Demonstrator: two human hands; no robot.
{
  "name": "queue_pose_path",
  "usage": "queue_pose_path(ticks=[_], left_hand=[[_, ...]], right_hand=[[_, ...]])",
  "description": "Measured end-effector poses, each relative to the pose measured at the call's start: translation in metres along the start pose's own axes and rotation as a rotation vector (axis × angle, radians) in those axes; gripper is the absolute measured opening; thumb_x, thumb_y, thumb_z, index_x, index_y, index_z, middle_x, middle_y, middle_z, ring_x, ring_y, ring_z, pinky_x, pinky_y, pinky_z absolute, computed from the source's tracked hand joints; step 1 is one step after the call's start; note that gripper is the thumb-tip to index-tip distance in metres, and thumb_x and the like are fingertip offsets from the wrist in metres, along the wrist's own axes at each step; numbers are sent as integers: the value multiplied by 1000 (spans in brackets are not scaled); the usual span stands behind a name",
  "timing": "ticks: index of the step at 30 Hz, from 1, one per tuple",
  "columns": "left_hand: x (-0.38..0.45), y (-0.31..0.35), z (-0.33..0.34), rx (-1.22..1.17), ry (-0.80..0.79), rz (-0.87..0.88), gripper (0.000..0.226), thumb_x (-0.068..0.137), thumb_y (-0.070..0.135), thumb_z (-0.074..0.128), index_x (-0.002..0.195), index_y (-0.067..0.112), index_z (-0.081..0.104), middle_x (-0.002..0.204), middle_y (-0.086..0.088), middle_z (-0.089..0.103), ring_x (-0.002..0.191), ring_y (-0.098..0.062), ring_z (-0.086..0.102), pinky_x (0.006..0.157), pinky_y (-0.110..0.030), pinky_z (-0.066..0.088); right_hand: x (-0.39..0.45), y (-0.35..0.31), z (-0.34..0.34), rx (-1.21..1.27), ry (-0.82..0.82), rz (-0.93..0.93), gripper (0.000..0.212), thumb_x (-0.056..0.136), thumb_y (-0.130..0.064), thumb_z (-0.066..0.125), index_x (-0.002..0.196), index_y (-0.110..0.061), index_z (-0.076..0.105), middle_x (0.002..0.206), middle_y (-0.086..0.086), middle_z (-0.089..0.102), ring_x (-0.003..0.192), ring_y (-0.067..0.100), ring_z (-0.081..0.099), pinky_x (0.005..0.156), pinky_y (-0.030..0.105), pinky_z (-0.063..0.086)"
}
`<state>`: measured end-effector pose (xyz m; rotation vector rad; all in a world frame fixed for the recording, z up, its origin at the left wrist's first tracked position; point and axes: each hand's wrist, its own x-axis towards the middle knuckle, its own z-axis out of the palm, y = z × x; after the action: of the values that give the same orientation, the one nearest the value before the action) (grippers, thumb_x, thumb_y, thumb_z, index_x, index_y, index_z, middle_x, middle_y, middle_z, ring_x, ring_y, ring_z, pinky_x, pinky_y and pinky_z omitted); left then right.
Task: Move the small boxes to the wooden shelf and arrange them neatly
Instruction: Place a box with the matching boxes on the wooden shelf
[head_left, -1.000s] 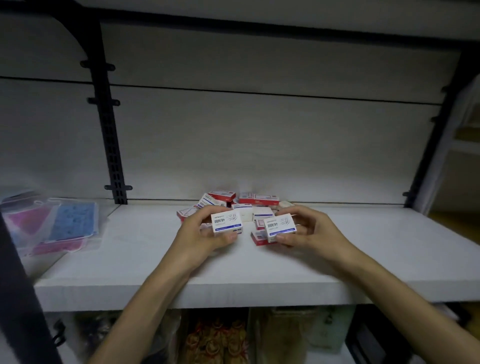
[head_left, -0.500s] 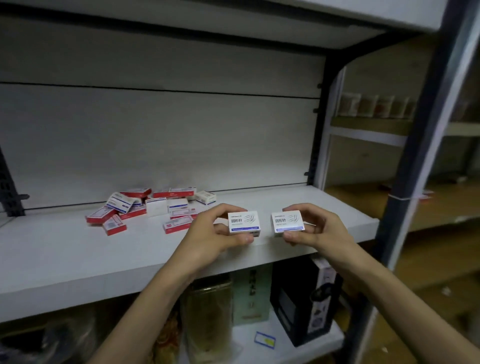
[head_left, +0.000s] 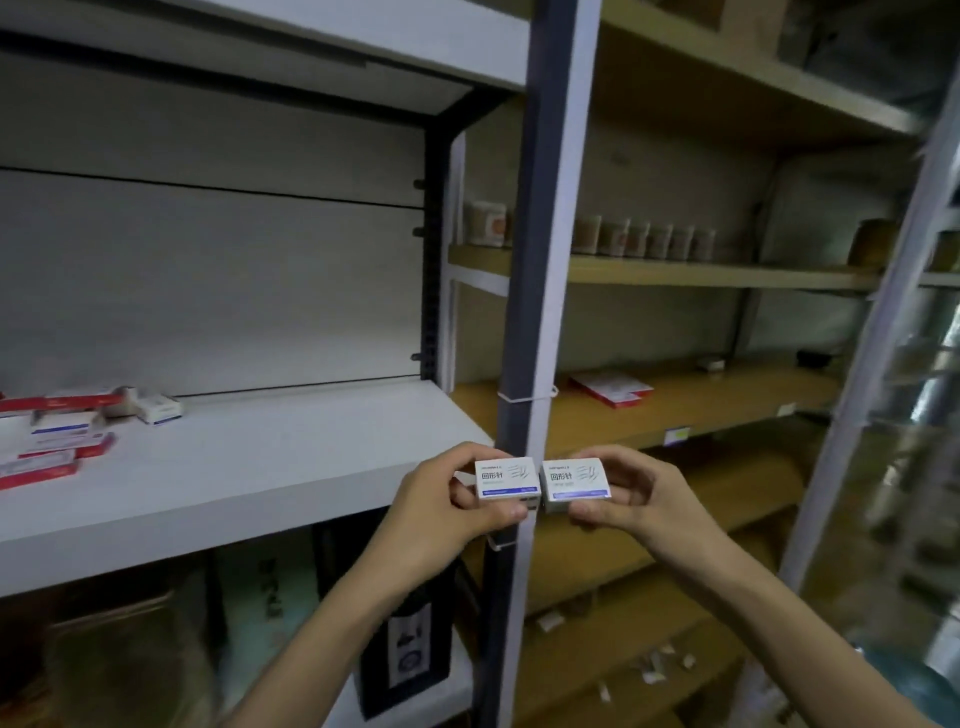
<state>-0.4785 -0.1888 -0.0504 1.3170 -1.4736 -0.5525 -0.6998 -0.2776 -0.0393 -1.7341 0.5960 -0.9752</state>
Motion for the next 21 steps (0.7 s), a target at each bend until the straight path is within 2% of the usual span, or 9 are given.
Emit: queue_pose_path(ticks=[3, 7, 10, 13, 17, 21], left_hand=[[24, 6, 55, 6, -9, 23, 38, 81, 29, 82, 113, 37, 65, 102, 19, 72, 88, -6, 67, 79, -27, 59], [59, 8, 112, 27, -28, 52, 37, 85, 30, 78, 117, 38, 63, 106, 19, 70, 90, 0, 64, 75, -17, 54], [90, 7, 145, 52, -86, 56, 37, 87, 32, 76, 119, 41, 60, 110, 22, 67, 99, 2, 62, 80, -20, 56], [124, 5, 174, 109, -102, 59, 36, 87, 35, 74, 119, 43, 59, 113, 23, 64, 91, 6, 59, 71, -13, 51], [177, 0, 209, 164, -69, 82, 36, 84, 37, 77, 115, 44, 60, 110, 22, 65, 79, 6, 56, 63, -10, 44], [236, -7, 242, 191, -29, 91, 34, 81, 34, 81, 110, 40, 62, 100, 20, 68, 74, 5, 57, 60, -12, 43]], right_hand=[[-6, 9, -49, -18, 29, 17, 46, 72, 0, 79, 116, -6, 66, 106, 11, 76, 89, 21, 74, 70, 26, 60], [-2, 24, -107, -27, 58, 41, 47, 72, -6, 80, 116, -8, 66, 105, 10, 76, 86, 21, 74, 69, 27, 60], [10, 39, -149, -43, 53, 67, 47, 75, -7, 80, 119, -11, 65, 107, 8, 76, 90, 23, 74, 72, 28, 59], [28, 53, -186, -53, 58, 92, 49, 75, -8, 80, 121, -11, 64, 108, 7, 76, 94, 23, 74, 74, 28, 60], [63, 68, -236, -75, 42, 87, 52, 72, -12, 80, 121, -13, 64, 108, 4, 76, 99, 21, 73, 74, 26, 60], [107, 83, -289, -112, 3, 79, 51, 73, -15, 79, 121, -14, 64, 109, 3, 76, 101, 25, 72, 84, 37, 62]])
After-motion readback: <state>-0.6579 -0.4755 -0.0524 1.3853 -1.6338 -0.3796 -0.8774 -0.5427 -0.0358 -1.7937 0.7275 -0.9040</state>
